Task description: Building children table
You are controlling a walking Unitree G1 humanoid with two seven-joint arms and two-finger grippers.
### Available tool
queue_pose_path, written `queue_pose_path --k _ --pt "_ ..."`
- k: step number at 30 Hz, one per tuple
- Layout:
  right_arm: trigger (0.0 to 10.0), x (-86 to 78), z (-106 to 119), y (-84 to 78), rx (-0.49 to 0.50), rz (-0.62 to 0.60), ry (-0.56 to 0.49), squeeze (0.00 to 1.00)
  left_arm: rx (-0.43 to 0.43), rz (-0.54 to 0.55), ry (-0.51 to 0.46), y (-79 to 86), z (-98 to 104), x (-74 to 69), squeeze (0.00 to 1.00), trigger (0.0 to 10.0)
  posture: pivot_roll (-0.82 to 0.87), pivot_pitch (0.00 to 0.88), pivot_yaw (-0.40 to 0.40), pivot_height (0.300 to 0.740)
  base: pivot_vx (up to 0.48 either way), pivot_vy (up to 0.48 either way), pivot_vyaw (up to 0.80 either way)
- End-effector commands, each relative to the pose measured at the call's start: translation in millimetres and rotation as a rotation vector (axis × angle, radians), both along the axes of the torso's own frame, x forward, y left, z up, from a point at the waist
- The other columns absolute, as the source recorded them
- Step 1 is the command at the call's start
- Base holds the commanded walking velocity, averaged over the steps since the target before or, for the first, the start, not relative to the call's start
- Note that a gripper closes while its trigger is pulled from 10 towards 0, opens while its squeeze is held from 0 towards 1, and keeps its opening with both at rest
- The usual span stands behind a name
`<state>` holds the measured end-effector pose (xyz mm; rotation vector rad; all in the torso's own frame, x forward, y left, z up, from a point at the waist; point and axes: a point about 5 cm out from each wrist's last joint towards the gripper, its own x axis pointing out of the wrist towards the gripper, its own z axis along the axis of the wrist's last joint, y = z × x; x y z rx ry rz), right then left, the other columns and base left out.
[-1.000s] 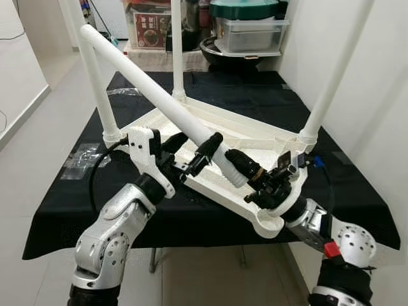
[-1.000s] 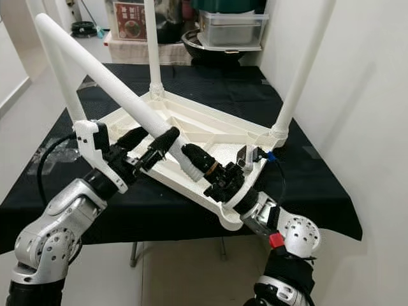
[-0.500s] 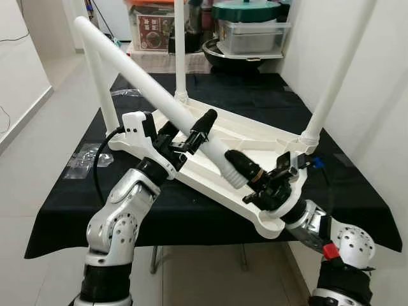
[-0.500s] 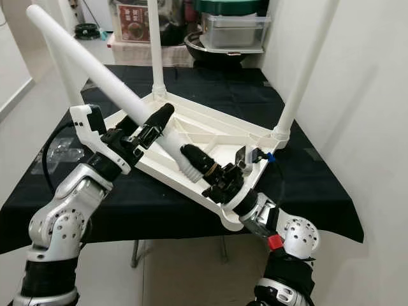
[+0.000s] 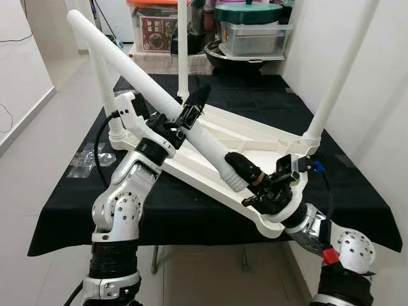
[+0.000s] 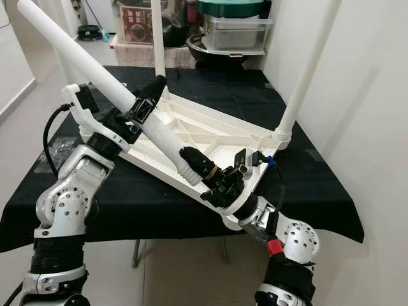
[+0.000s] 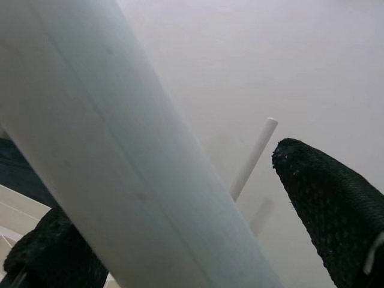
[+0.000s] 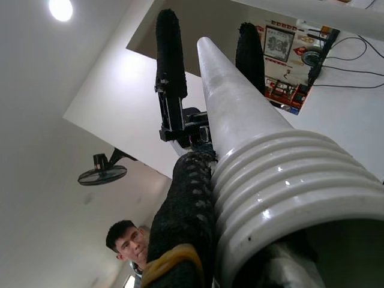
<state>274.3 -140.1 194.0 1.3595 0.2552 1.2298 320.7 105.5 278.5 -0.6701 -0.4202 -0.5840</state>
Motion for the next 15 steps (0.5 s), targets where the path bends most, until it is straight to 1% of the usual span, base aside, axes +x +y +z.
queue_pose_path --k 1,6,9,11,13,15 --pt "0.0 -2.5 -4 1.5 -0.018 0.023 0.017 0.00 -0.020 -0.003 -0.031 0.8 8 -0.1 0.00 10.0 0.05 0.018 -0.066 0.740 0.000 0.000 0.00" --pt "0.0 -1.1 -8 -4.5 -0.031 0.006 0.036 0.00 -0.036 0.016 -0.025 10.0 7 1.5 0.00 10.0 0.05 0.019 -0.067 0.740 0.000 0.000 0.00" --pt "0.0 -1.1 -9 -5.7 -0.033 0.004 0.039 0.00 -0.037 0.022 -0.024 12.1 7 2.0 0.00 10.0 0.05 0.018 -0.068 0.740 0.000 0.000 0.00" --pt "0.0 -1.3 -11 -8.6 -0.044 0.001 0.047 0.00 -0.033 0.043 -0.023 19.0 7 3.3 0.00 10.0 0.05 0.017 -0.067 0.740 0.000 0.000 0.00" --pt "0.0 -1.7 -12 -10.2 -0.049 0.000 0.049 0.00 -0.030 0.053 -0.022 22.0 7 4.0 0.00 10.0 0.05 0.018 -0.069 0.740 0.000 0.000 0.00" --pt "0.0 -2.2 -14 -13.6 -0.053 -0.003 0.053 0.00 -0.043 0.071 -0.022 27.9 9 4.8 0.00 10.0 0.05 0.019 -0.065 0.740 0.000 0.000 0.00"
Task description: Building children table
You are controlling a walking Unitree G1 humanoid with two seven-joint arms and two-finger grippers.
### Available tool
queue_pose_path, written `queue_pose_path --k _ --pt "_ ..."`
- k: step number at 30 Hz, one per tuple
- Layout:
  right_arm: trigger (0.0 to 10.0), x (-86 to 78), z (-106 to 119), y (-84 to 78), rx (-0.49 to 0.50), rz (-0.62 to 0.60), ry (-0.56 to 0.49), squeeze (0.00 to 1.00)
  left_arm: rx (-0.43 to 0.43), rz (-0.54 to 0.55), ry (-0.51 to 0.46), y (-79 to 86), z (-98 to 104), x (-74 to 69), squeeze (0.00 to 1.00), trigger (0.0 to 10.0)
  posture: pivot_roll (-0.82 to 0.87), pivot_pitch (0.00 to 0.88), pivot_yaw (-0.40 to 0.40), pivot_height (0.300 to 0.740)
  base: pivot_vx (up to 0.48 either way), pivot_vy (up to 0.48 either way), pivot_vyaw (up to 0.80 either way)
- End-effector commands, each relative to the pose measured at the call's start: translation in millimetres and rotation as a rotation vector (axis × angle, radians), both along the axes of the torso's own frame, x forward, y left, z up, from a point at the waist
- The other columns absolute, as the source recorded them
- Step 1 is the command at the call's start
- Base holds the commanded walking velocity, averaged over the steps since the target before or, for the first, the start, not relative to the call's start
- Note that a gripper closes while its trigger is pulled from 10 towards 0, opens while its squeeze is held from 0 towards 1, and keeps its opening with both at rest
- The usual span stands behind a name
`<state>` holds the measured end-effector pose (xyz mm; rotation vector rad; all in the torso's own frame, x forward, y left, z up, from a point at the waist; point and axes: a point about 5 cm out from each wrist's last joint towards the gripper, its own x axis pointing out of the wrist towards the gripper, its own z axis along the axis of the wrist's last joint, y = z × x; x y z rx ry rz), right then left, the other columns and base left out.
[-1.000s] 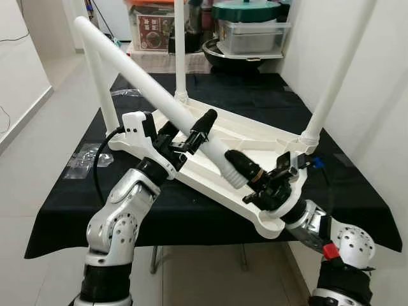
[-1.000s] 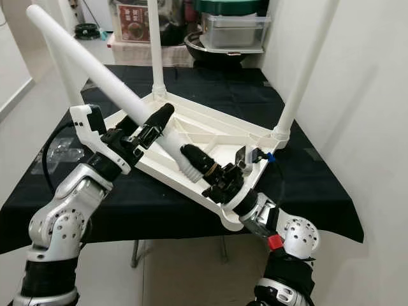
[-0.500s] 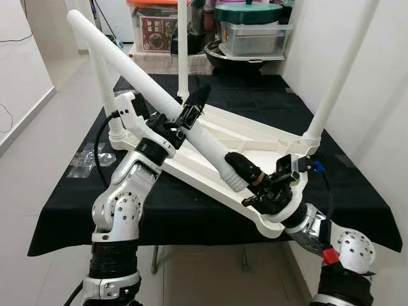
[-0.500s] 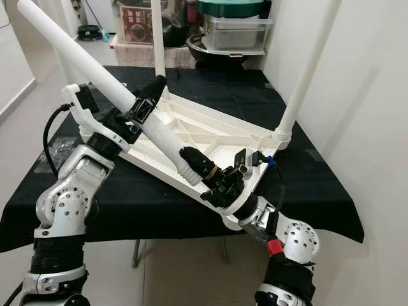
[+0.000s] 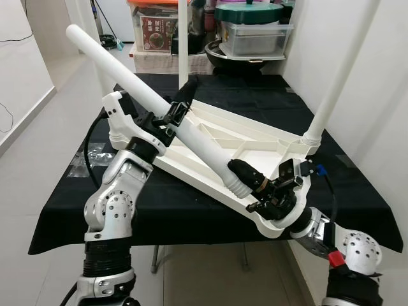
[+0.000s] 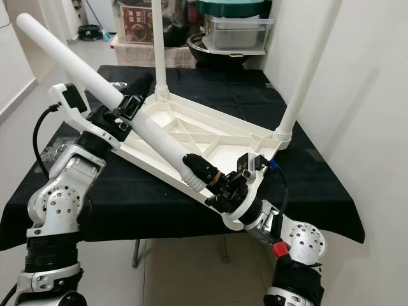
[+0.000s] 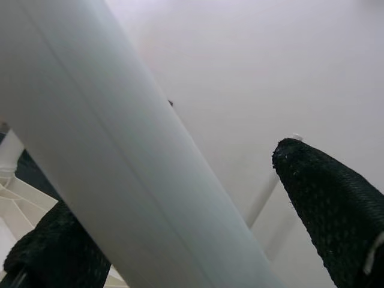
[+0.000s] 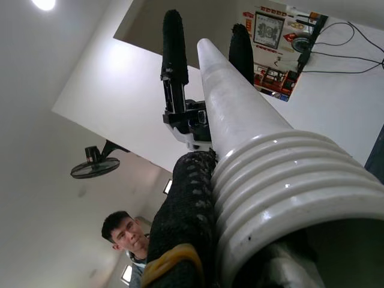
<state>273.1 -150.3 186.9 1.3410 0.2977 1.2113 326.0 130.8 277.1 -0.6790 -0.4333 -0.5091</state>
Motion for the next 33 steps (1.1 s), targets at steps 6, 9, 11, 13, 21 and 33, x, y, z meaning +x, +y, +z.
queue_pose_path --k 6,9,11,13,21,33 --pt "0.0 -0.3 -11 -13.2 -0.022 -0.035 0.051 0.00 -0.066 0.020 -0.038 13.9 14 -1.0 0.00 10.0 0.05 0.019 -0.067 0.740 0.000 0.000 0.00" --pt "0.0 0.3 -12 -15.8 -0.026 -0.041 0.053 0.00 -0.082 0.031 -0.031 19.4 13 -1.0 0.00 10.0 0.05 0.020 -0.067 0.740 0.000 0.000 0.00" --pt "0.0 0.7 -12 -17.4 -0.028 -0.046 0.053 0.00 -0.093 0.042 -0.028 24.1 13 -1.3 0.00 10.0 0.05 0.021 -0.067 0.740 0.000 0.000 0.00" --pt "0.0 0.9 -12 -18.0 -0.028 -0.046 0.053 0.00 -0.107 0.048 -0.025 27.2 12 -1.3 0.00 10.0 0.05 0.021 -0.067 0.740 0.000 0.000 0.00" --pt "0.0 1.2 -11 -18.5 -0.031 -0.040 0.047 0.00 -0.171 0.052 -0.027 35.7 13 -1.1 0.00 0.0 0.05 0.021 -0.069 0.740 0.000 0.000 0.00" --pt "0.0 -0.4 -4 -20.5 -0.034 0.001 0.002 0.00 -0.363 0.016 -0.003 53.5 12 -0.4 0.00 0.0 0.04 0.018 -0.069 0.740 0.000 0.000 0.00"
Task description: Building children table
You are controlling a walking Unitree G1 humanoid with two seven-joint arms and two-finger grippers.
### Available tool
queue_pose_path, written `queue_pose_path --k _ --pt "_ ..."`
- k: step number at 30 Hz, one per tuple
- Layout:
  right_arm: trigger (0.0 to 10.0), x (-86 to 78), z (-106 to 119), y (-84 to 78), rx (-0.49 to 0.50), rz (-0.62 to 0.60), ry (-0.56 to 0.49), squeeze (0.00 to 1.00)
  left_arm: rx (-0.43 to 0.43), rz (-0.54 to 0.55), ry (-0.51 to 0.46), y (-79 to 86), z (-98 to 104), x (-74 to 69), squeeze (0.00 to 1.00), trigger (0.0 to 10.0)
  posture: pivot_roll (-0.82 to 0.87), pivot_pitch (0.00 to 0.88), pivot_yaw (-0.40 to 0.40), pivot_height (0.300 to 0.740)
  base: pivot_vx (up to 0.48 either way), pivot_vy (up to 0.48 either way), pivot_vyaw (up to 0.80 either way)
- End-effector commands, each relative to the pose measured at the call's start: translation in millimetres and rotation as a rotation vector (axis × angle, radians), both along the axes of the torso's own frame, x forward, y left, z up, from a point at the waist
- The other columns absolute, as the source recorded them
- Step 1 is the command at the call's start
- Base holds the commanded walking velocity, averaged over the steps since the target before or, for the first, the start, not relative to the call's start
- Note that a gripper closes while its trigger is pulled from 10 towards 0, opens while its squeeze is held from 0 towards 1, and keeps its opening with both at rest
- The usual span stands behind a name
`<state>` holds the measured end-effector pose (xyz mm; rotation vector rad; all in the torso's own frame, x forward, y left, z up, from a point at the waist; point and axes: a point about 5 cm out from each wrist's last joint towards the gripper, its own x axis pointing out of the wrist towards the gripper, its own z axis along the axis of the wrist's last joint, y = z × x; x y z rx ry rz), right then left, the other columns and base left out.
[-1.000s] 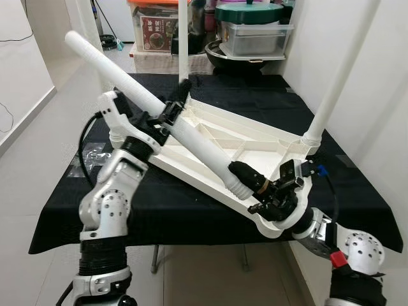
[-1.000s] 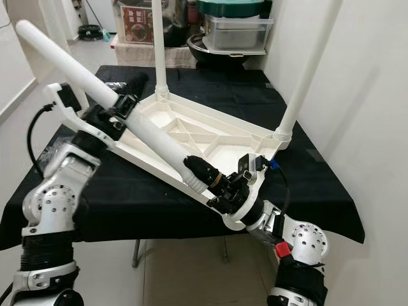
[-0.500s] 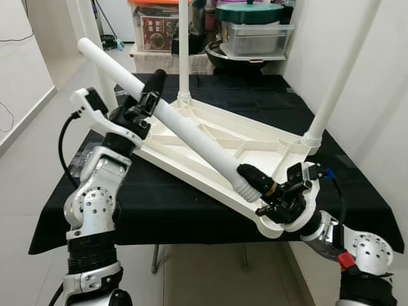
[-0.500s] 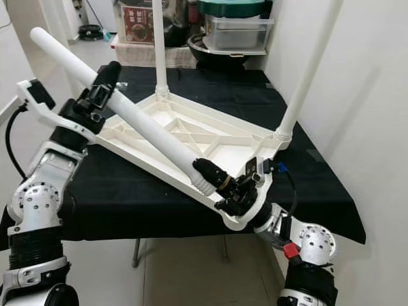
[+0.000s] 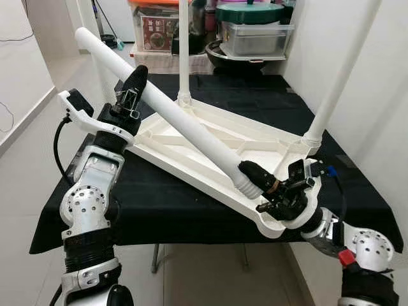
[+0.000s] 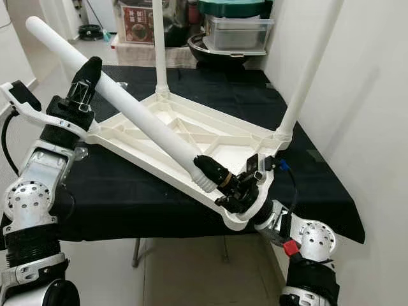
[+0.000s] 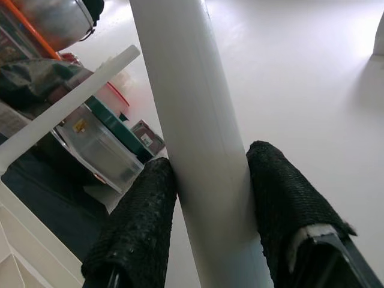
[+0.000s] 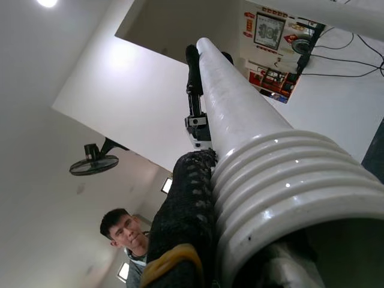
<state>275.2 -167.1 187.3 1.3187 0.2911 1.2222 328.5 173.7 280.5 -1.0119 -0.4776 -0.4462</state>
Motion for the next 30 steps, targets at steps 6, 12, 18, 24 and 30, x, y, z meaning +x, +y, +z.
queue_pose_path --k 6,12,18,24,30 --pt "0.0 -6.2 -1 0.5 -0.024 0.038 -0.006 0.00 -0.063 -0.042 0.015 0.3 -6 -0.8 0.00 10.0 0.04 0.009 -0.067 0.740 0.000 0.000 0.00" --pt "0.0 -10.7 3 3.2 -0.017 0.087 -0.032 0.00 -0.104 -0.082 0.017 0.4 -8 -0.4 1.00 10.0 0.04 0.005 -0.065 0.740 0.000 0.000 0.00" --pt "0.0 -19.2 4 6.9 -0.028 0.153 -0.047 0.00 -0.139 -0.084 0.028 7.1 -6 3.8 0.00 10.0 0.04 0.003 -0.063 0.740 0.000 0.000 0.00" --pt "0.0 -19.8 3 6.9 -0.036 0.150 -0.047 0.00 -0.181 -0.059 0.033 12.9 -6 5.9 0.00 0.0 0.04 0.002 -0.062 0.740 0.000 0.000 0.00" --pt "0.0 -18.1 2 6.1 -0.044 0.139 -0.042 0.00 -0.187 -0.036 0.027 14.6 -6 5.4 0.00 0.0 0.04 0.008 -0.065 0.740 0.000 0.000 0.00"
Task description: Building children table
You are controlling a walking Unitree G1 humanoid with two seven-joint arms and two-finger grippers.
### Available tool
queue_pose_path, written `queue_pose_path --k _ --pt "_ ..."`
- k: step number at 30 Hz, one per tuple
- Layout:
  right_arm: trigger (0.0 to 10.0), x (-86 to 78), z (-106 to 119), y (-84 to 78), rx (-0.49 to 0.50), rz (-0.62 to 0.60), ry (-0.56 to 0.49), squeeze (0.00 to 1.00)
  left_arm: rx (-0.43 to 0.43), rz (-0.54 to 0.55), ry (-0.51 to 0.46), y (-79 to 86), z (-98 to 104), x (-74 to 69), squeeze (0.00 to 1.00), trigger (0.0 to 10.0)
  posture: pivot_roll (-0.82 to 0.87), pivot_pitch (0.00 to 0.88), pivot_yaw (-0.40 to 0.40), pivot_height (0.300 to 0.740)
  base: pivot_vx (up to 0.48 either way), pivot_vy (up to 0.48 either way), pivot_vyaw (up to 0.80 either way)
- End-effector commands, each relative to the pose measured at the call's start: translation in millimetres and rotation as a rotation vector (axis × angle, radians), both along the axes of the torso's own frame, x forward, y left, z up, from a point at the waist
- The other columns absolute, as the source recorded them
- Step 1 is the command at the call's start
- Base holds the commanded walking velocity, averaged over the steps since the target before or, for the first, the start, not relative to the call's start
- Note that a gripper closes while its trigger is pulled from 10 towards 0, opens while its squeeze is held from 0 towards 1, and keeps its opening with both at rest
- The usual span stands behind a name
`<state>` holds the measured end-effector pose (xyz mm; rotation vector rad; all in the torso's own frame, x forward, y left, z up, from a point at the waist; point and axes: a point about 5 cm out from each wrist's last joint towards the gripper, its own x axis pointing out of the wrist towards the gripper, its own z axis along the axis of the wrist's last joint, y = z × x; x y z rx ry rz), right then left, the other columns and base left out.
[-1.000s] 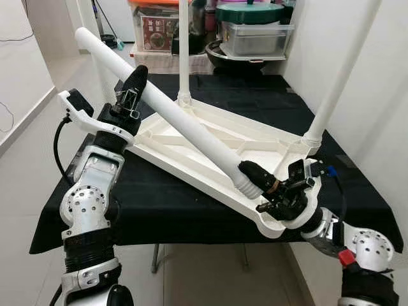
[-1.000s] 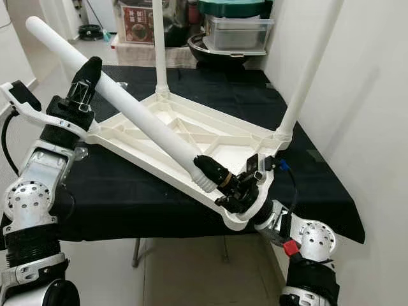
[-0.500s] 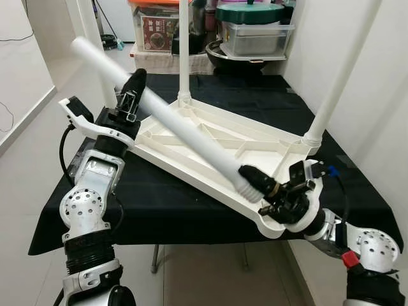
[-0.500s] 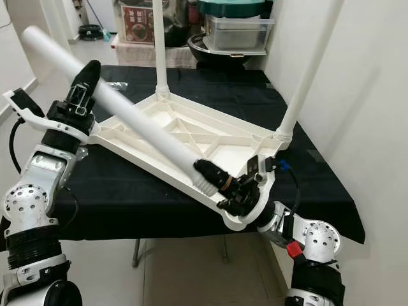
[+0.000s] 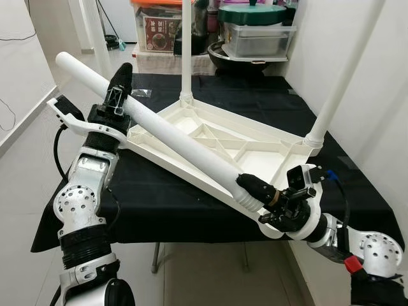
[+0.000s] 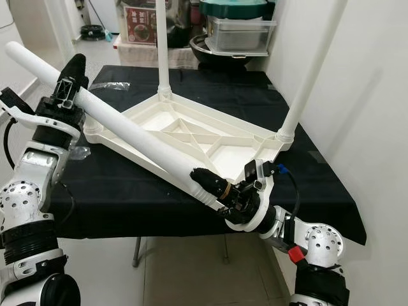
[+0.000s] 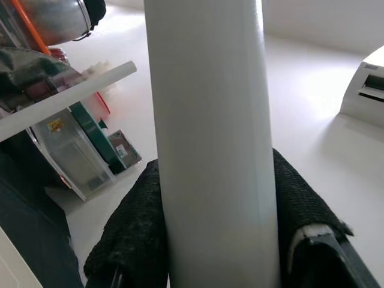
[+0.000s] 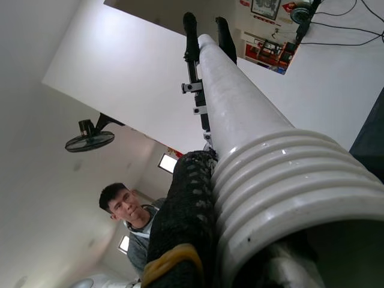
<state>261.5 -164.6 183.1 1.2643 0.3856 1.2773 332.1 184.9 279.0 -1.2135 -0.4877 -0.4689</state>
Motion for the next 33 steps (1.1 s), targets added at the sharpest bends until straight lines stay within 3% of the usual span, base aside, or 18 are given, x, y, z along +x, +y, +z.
queue_pose_path --k 1,8,9,10,11,14,15,17,18,24,30,31,32,33 --pt "0.0 -4.0 7 3.8 0.015 0.054 -0.039 0.00 -0.005 0.029 0.026 2.7 -5 1.7 0.00 0.0 0.04 0.008 -0.067 0.740 0.000 0.000 0.00" --pt "0.0 -2.4 9 7.2 0.003 0.043 -0.060 0.00 0.013 -0.009 0.054 -6.6 -10 1.0 0.00 0.0 0.04 0.012 -0.067 0.740 0.000 0.000 0.00" --pt "2.6 -1.1 8 9.3 -0.025 0.019 -0.075 0.00 0.045 -0.024 0.068 -11.5 -12 0.9 0.00 10.0 0.04 0.013 -0.068 0.740 0.000 0.000 0.00" --pt "2.6 -0.4 8 10.6 -0.045 0.001 -0.087 0.00 0.065 -0.034 0.078 -14.5 -13 0.9 0.00 10.0 0.04 0.014 -0.068 0.740 0.000 0.000 0.00" --pt "10.0 0.8 8 11.7 -0.039 -0.011 -0.092 0.00 0.077 -0.036 0.085 -16.7 -13 1.0 0.00 10.0 0.04 0.016 -0.071 0.740 0.000 0.000 0.00" --pt "10.0 2.5 10 12.2 -0.013 -0.022 -0.102 0.00 0.090 -0.026 0.093 -18.4 -12 1.6 0.00 10.0 0.04 0.016 -0.071 0.740 0.000 0.000 0.00" --pt "10.0 3.2 11 11.9 -0.013 -0.037 -0.118 0.74 0.095 -0.024 0.093 -18.5 -11 2.1 0.00 10.0 0.05 0.017 -0.072 0.740 0.000 0.000 0.00" --pt "10.0 3.8 12 11.8 -0.013 -0.047 -0.130 0.74 0.098 -0.023 0.094 -18.5 -10 2.4 0.00 10.0 0.05 0.017 -0.072 0.740 0.000 0.000 0.00" --pt "10.0 2.3 13 12.1 -0.010 -0.039 -0.148 1.00 0.088 -0.019 0.094 -17.5 -9 2.9 0.00 10.0 0.05 0.017 -0.070 0.740 0.000 0.000 0.00" --pt "10.0 1.8 10 11.2 -0.025 -0.029 -0.131 1.00 0.073 0.009 0.097 -11.9 -7 3.9 0.00 10.0 0.05 0.019 -0.069 0.740 0.000 0.000 0.00" --pt "10.0 2.5 -1 5.4 -0.055 -0.036 -0.077 1.00 0.036 0.074 0.068 3.5 9 6.7 0.00 10.0 0.05 0.020 -0.075 0.740 0.000 0.000 0.00" --pt "10.0 2.3 -2 4.7 -0.056 -0.036 -0.071 0.15 0.034 0.079 0.064 4.5 10 6.8 0.00 10.0 0.05 0.020 -0.076 0.740 0.000 0.000 0.00" --pt "10.0 1.3 -6 3.6 -0.065 -0.036 -0.058 0.00 0.018 0.094 0.054 9.3 15 7.1 0.00 10.0 0.05 0.020 -0.076 0.740 0.000 0.000 0.00" --pt "10.0 0.4 -10 1.9 -0.070 -0.039 -0.043 0.00 -0.016 0.107 0.041 14.8 21 7.2 0.00 10.0 0.05 0.020 -0.074 0.740 0.000 0.000 0.00"
